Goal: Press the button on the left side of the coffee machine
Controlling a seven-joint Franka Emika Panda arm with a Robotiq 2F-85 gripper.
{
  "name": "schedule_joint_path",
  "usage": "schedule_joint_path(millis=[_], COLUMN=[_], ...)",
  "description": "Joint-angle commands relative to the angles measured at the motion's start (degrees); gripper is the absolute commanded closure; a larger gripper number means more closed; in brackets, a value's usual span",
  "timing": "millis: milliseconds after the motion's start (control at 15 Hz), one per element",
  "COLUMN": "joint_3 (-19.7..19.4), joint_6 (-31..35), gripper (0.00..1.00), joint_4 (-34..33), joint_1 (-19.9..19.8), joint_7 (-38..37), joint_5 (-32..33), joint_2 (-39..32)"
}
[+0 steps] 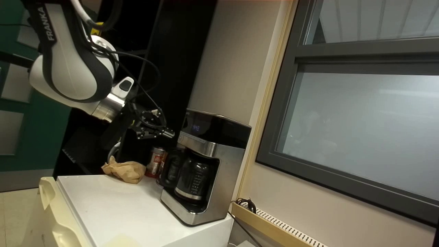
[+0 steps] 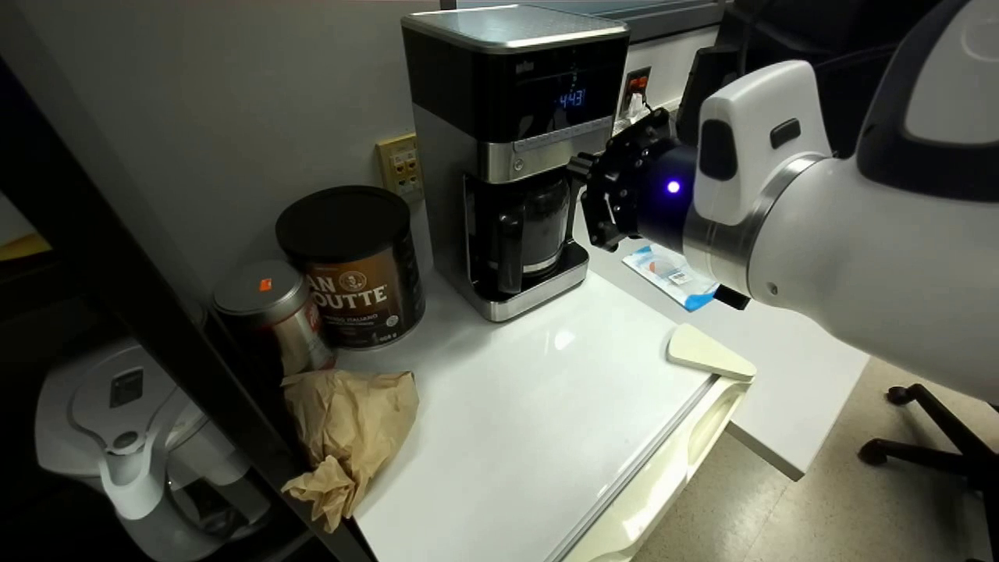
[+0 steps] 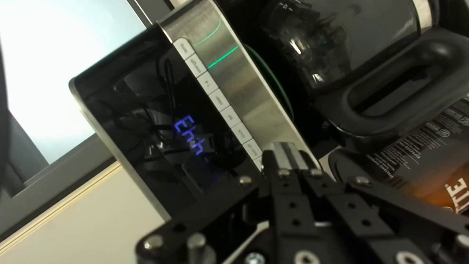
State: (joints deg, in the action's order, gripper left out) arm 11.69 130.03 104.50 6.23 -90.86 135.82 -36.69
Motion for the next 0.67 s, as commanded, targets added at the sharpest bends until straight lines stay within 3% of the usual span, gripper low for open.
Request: schedule_joint_path(millis=[0,600], joint_3=[0.5,0.5], joint_6=[-1.6,-1.5], gripper=[1.0,1.0], joint_4=[-5.2,-12.1], joint_1=[0.4,1.5], joint_7=[0.0,1.3], joint_5=[0.7,-0.1], joint_2=[-3.9,-8.8])
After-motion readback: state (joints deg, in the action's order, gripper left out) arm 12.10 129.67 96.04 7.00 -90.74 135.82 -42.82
